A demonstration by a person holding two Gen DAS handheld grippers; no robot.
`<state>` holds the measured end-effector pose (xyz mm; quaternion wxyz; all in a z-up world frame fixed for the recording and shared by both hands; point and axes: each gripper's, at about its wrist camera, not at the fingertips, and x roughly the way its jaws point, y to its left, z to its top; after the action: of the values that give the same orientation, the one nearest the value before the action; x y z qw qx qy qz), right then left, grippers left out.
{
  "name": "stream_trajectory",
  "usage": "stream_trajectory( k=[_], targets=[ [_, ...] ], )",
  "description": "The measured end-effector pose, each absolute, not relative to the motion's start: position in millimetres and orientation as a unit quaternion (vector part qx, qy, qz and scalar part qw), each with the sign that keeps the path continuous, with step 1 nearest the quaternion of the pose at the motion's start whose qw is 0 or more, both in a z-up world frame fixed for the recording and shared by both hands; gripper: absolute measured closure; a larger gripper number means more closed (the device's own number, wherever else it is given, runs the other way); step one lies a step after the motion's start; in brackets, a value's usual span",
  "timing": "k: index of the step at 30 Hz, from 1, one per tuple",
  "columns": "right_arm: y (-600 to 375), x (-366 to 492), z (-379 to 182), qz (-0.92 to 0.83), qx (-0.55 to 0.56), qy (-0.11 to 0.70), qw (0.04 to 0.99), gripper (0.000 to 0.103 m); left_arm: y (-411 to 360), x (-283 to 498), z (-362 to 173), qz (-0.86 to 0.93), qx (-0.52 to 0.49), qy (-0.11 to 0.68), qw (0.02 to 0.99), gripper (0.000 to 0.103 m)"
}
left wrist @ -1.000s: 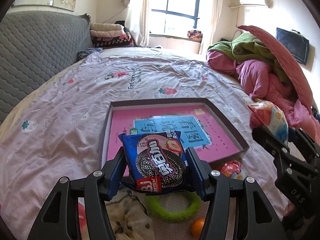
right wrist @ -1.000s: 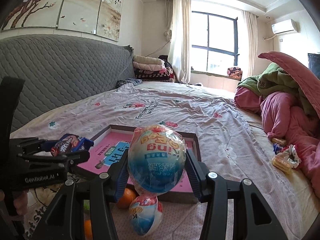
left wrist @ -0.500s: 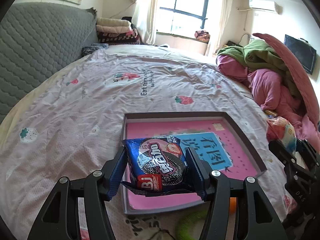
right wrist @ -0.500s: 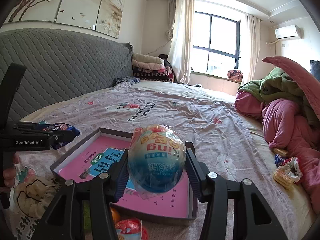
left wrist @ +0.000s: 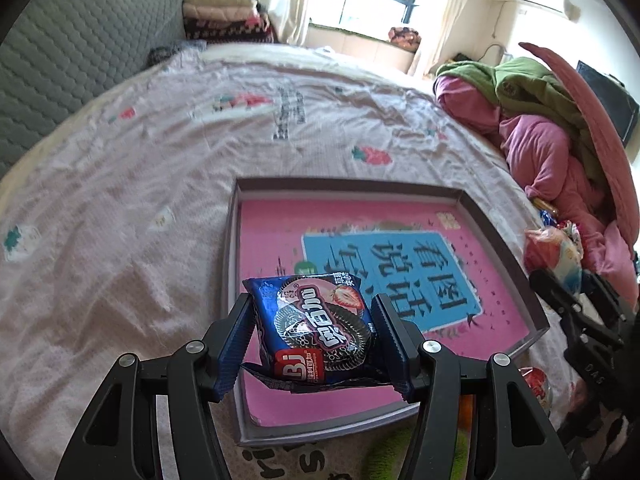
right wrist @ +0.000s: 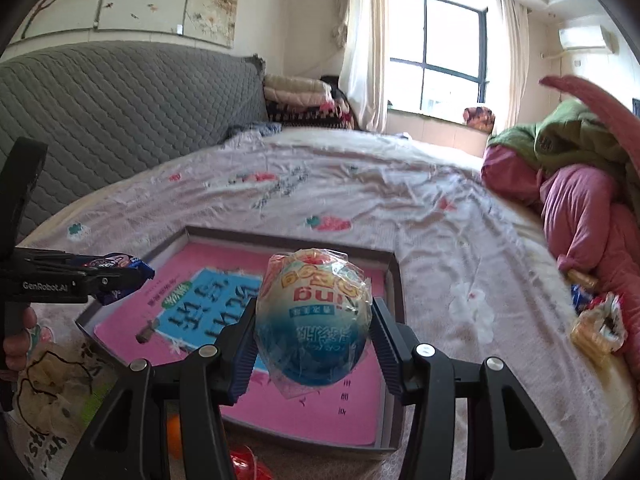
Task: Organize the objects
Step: 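Carry the cookie packet and toy egg over the grey box with both tools, then release the cookie packet into the box while right tool releases the toy egg there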
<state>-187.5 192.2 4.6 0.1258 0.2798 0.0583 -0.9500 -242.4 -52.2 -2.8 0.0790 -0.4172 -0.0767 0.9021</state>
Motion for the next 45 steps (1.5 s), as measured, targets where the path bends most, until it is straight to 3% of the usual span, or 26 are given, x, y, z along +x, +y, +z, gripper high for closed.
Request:
stream_trajectory(
  k=[15, 40, 45],
  targets=[
    [200.4, -203.4, -28.7, -0.923, 0.357, 0.027, 0.137, 0.05, -32.0, -241.6, -29.1, 0.881, -0.459, -0.06, 0.095, 0.042],
    [206.1, -206.8, -39.7, -0.915, 0.382, 0.018, 0.126, 0.05, -37.9, -244.9, -35.1, 0.875, -0.469, -0.079, 0.089, 0.041],
    [208.1, -205.5, -38.8, -0.918, 0.378, 0.017, 0.122, 0.05, -41.8, -244.0, -29.5, 0.88, -0.458, -0.089, 0.091, 0.035]
  ],
)
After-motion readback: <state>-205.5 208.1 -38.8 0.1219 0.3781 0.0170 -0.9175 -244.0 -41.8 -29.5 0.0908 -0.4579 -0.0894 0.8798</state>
